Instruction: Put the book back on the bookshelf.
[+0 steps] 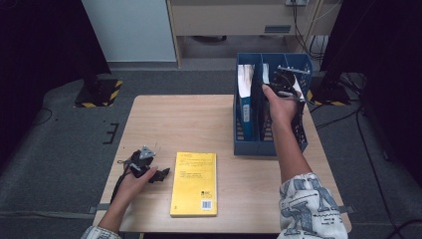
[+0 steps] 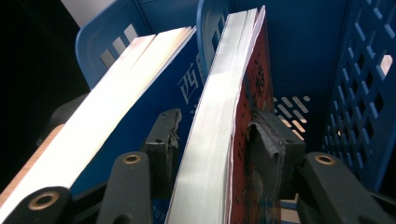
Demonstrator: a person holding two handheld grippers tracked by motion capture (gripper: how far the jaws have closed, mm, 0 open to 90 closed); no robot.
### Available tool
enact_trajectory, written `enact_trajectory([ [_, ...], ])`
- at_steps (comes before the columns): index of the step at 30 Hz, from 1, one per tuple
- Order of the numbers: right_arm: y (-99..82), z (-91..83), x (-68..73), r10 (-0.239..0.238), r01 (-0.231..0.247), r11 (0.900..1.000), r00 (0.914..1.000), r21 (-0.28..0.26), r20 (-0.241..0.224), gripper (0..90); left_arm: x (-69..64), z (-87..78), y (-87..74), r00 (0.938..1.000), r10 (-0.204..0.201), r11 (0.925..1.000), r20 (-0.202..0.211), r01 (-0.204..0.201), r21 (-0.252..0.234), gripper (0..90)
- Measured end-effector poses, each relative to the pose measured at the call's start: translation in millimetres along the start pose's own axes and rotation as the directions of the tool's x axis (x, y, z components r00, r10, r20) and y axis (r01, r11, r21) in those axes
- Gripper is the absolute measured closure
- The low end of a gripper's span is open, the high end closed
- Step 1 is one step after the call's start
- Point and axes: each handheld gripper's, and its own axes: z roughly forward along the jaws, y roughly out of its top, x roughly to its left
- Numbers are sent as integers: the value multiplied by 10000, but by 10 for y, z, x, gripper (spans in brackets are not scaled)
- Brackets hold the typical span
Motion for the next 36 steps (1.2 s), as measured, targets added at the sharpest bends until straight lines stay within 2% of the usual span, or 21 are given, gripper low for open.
enact_trajectory([
  [2,-1,-1,0,2,-2,10000,10000,-8,-18,500,-1,0,0,10000,-1,10000,2,1,-2,0],
  [4,-3,-2,13,-49,49,10000,10000,13,-38,425,-1,0,0,10000,-2,10000,1,2,-3,0],
  [5,-3,-2,13,-49,49,10000,10000,13,-38,425,-2,0,0,10000,-3,10000,1,3,-4,0],
  [8,-1,-25,17,-346,346,9994,9994,21,100,339,-2,1,0,10000,-5,10000,5,5,-8,0],
  [9,4,-60,6,-591,591,9982,9980,26,210,297,-3,0,0,10000,-6,10000,4,6,-8,0],
  [11,7,-82,0,-602,602,9982,9979,10,258,287,-4,0,-1,10000,-9,10000,5,9,-8,0],
  [12,13,-151,-21,-559,560,9984,9982,-48,239,259,-6,0,-1,10000,-15,10000,8,15,-14,0],
  [14,16,-172,-23,-593,593,9982,9980,6,235,249,-7,0,-1,10000,-16,10000,8,16,-18,0],
  [18,-25,-284,-9,-1248,1248,9922,9921,64,153,209,-12,0,-2,10000,-18,10000,4,18,-15,0],
  [24,-74,-356,-32,-1413,1412,9899,9899,119,64,167,-13,0,-1,10000,-13,10000,7,13,-16,0],
  [27,-78,-416,-53,-1583,1583,9874,9873,-12,121,158,-13,0,-1,10000,-13,10000,8,13,-15,0],
  [28,-79,-449,-57,-1566,1565,9876,9877,-115,-2,155,-12,0,-1,10000,-12,10000,9,12,-15,0],
  [36,-102,-515,-35,-1852,1850,9826,9826,-192,-119,130,-13,1,-1,10000,-9,10000,10,9,-16,0],
])
